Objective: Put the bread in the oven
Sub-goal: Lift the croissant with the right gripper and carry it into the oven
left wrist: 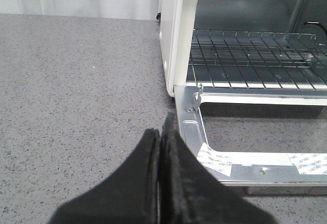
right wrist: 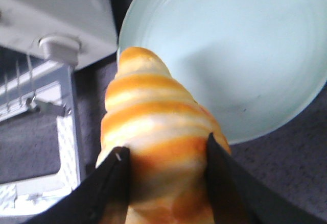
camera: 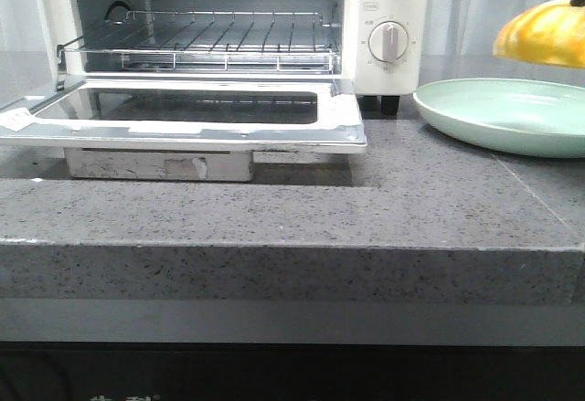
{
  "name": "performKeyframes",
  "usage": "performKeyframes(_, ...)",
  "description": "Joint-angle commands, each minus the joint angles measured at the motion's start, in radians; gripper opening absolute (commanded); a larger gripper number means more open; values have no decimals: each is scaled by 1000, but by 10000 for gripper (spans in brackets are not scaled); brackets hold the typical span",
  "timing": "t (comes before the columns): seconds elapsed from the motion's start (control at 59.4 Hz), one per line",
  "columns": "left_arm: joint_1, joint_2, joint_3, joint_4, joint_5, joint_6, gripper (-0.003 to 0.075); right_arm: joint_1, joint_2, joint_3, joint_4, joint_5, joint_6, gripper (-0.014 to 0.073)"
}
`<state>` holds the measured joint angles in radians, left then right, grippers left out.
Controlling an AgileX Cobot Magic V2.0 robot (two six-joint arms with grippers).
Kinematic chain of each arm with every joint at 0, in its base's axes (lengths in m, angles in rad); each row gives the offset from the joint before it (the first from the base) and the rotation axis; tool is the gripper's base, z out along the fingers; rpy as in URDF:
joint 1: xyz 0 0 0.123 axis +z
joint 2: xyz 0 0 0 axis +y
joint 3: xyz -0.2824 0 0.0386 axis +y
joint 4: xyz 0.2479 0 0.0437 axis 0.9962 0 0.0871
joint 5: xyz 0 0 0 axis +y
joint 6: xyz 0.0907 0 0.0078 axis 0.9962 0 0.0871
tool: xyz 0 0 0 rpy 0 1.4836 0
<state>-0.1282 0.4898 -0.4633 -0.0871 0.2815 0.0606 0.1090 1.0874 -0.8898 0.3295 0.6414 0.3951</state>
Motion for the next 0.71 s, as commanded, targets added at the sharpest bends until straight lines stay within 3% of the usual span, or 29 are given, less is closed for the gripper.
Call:
performKeyframes(0.0,4,1,-27,-4,-72,-3,-20,82,-59,7,39,-91,-12,56)
performKeyframes(0.219,4,1,-27,-4,-72,-3,-20,430,15,8,91,-332,-12,56)
performKeyframes(0.32,4,1,-27,-5,-72,-3,-20,534,108,-45,92,-471,-12,56)
performKeyframes(0.421,4,1,-27,-5,-72,-3,-20,555,216,-129,117,-553,-12,56)
performKeyframes(0.69,4,1,-25,-5,-72,-3,-20,499,447,-377,121,-592,-12,56)
